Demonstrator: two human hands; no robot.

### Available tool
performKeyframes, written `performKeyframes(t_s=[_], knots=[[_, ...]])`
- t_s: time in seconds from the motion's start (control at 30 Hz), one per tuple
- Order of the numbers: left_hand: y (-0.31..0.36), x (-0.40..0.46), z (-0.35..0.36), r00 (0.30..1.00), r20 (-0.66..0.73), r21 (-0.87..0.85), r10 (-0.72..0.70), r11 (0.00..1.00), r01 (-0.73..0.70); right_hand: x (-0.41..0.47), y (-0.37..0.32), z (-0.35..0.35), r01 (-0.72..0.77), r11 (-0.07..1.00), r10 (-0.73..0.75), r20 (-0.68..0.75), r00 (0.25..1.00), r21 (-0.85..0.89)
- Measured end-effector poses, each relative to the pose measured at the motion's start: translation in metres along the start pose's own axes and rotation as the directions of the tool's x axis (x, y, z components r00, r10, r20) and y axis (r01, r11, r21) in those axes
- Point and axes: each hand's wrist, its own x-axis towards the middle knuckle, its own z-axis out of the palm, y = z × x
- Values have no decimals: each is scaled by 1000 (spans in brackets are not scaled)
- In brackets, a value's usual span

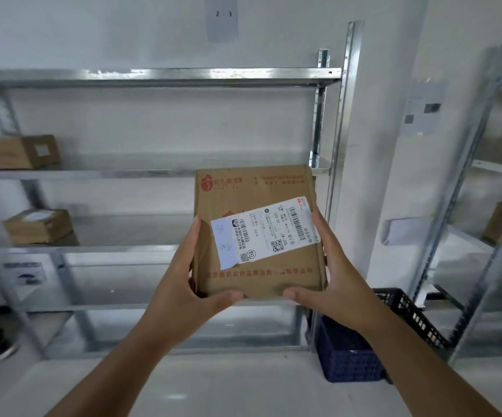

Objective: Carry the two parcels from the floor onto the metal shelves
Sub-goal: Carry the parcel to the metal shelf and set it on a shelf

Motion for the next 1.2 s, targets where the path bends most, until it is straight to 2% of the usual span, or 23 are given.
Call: performKeyframes(t_s=[0.27, 0.53, 0.9, 1.2], knots=[[20, 10, 27, 994, 83, 44, 73, 996, -77, 8, 11, -43, 78, 996, -73, 91, 993, -50], [28, 54, 48, 977, 113, -19, 182, 983, -181, 41, 25, -71, 78, 997, -79, 60, 995, 7], [-29, 169, 55, 967, 131, -109, 217, 973, -204, 143, 76, -84, 68, 997, -67, 26, 997, -36], [-67, 291, 46, 953, 163, -151, 255, 961, -231, 247, 108, -92, 64, 997, -67, -65, 996, -49]])
